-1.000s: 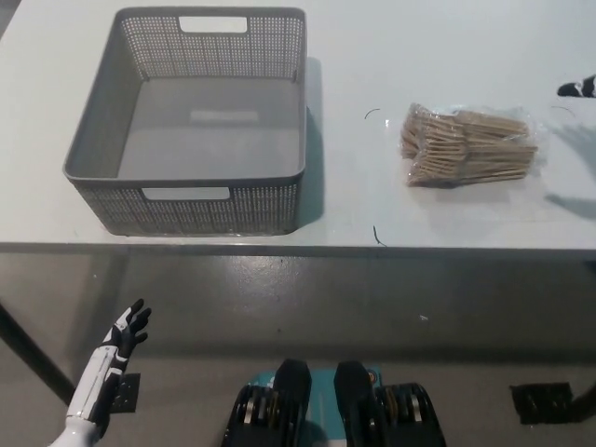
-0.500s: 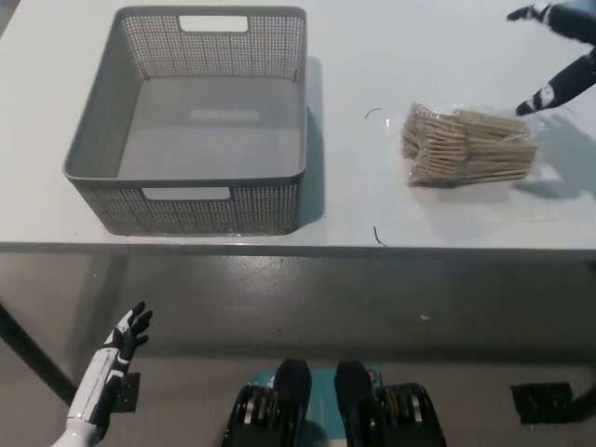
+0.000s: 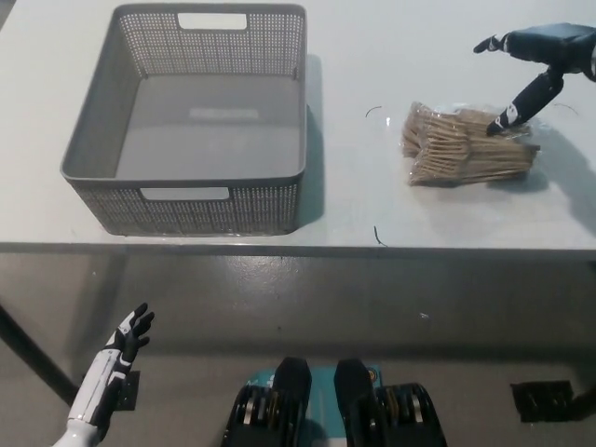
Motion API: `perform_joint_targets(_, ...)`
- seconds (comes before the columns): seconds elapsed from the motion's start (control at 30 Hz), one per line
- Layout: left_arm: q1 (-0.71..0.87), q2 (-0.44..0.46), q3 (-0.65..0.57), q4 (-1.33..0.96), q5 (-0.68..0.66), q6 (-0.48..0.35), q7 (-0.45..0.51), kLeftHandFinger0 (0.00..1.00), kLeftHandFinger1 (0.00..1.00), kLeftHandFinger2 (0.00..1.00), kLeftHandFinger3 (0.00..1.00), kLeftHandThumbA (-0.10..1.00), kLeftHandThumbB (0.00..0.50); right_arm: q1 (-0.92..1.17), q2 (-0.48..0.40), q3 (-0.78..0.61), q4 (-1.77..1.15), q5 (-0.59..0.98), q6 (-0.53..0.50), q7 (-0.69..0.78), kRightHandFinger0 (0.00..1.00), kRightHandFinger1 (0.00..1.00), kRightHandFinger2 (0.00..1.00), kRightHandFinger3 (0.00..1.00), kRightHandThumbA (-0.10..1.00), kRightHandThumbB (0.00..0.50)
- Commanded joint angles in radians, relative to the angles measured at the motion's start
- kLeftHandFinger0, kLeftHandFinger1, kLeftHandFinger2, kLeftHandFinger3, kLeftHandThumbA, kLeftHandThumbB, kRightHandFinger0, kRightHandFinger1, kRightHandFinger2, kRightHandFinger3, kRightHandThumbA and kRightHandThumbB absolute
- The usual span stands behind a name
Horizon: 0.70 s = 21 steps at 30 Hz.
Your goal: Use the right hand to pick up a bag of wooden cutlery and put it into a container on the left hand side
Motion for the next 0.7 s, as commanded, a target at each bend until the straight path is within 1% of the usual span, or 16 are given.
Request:
perform_joint_targets(0.0,0.006,0.023,-0.012,-0.026,0.013,-0.038,-0.003,1.0,1.0,1.0,1.0,1.0,0.351,-0.081,0.007,0.002,0.023,-0.04,-0.029,0.002,1.0,1.0,1.0,1.0,1.0,0.43)
perform_joint_targets(0.03,0.001,0.023,-0.015,-0.016,0.008,-0.038,-0.003,1.0,1.0,1.0,1.0,1.0,0.344,-0.088,0.012,0.005,0.045,-0.046,-0.04,-0.002,1.0,1.0,1.0,1.0,1.0,0.457)
perform_joint_targets(0.1,0.0,0.025,-0.019,-0.015,0.012,-0.038,0.002,1.0,1.0,1.0,1.0,1.0,0.342,-0.094,0.017,0.009,0.064,-0.053,-0.053,-0.007,1.0,1.0,1.0,1.0,1.0,0.464)
perform_joint_targets(0.17,0.006,0.026,-0.016,-0.023,0.006,-0.038,-0.003,1.0,1.0,1.0,1.0,1.0,0.346,-0.102,0.025,0.014,0.084,-0.059,-0.06,-0.008,1.0,1.0,1.0,1.0,1.0,0.486)
perform_joint_targets(0.33,0.01,0.025,-0.021,-0.029,0.011,-0.038,0.0,1.0,1.0,1.0,1.0,1.0,0.337,-0.108,0.027,0.024,0.097,-0.075,-0.048,0.011,1.0,1.0,1.0,1.0,1.0,0.498)
perform_joint_targets(0.47,0.009,0.024,-0.026,-0.023,0.009,-0.038,0.006,1.0,1.0,1.0,1.0,1.0,0.333,-0.117,0.035,0.028,0.134,-0.081,-0.074,-0.001,1.0,1.0,1.0,1.0,1.0,0.496)
perform_joint_targets(0.53,0.013,0.023,-0.028,-0.025,0.008,-0.038,0.002,1.0,1.0,1.0,1.0,1.0,0.342,-0.122,0.039,0.031,0.149,-0.087,-0.084,-0.006,1.0,1.0,1.0,1.0,1.0,0.499)
perform_joint_targets(0.6,0.011,0.024,-0.031,-0.025,0.008,-0.038,0.005,1.0,1.0,1.0,1.0,1.0,0.33,-0.126,0.044,0.035,0.164,-0.092,-0.087,-0.008,1.0,1.0,1.0,1.0,1.0,0.5)
perform_joint_targets(0.67,0.012,0.024,-0.034,-0.023,0.008,-0.038,0.006,1.0,1.0,1.0,1.0,1.0,0.332,-0.122,0.045,0.035,0.17,-0.095,-0.085,-0.007,1.0,1.0,1.0,1.0,1.0,0.5)
